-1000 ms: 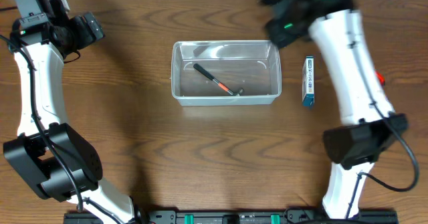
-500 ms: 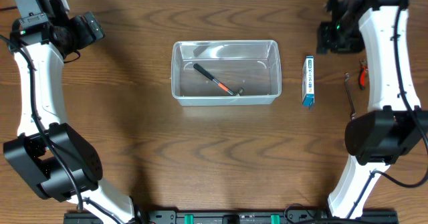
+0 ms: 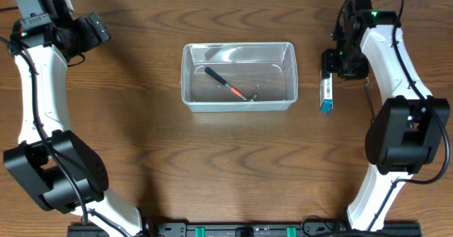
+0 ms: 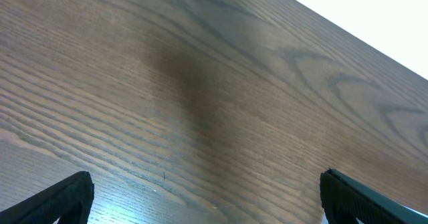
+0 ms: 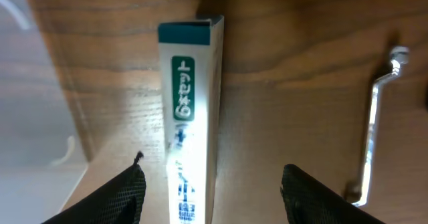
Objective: Pack container
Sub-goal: 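Move right gripper onto the white-and-teal marker box and grip it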
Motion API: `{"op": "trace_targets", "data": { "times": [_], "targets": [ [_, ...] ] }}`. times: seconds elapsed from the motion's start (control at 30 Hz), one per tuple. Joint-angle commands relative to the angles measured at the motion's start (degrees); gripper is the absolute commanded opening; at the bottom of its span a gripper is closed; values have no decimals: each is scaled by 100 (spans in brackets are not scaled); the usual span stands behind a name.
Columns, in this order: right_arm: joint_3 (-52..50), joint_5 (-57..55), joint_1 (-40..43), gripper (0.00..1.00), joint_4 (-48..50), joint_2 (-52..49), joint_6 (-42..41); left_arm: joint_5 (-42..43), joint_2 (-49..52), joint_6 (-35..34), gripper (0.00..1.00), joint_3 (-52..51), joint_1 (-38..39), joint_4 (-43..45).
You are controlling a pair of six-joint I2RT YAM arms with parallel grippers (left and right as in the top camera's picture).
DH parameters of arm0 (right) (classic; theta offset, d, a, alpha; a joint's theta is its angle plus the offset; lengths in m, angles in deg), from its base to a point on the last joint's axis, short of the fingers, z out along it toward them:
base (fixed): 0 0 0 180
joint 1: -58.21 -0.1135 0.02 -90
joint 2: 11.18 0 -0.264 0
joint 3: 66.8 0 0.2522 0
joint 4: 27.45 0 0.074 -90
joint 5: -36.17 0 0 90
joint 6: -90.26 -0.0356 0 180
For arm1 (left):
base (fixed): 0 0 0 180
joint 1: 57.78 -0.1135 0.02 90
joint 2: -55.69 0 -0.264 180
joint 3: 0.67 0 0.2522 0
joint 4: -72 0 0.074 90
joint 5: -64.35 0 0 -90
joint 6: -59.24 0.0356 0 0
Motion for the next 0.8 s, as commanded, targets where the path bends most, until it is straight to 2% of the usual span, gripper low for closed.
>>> {"op": "trace_targets", "data": {
  "times": [0.0,0.23,0.4,0.77],
  "targets": [
    [-326,-15,-63,67,214,66,-94,52,-94,-26,98,90,-2,-17],
    [-804,4,-151,67,686,63,-94,52,-94,-26,98,90,-2,-17],
    [-994,4,-162,61,787,63,-94,52,-94,-26,98,90,-4,-17],
    [-1353,0,-162,59,1108,63,-94,52,-94,-26,98,90,-2,-17]
  ]
}}
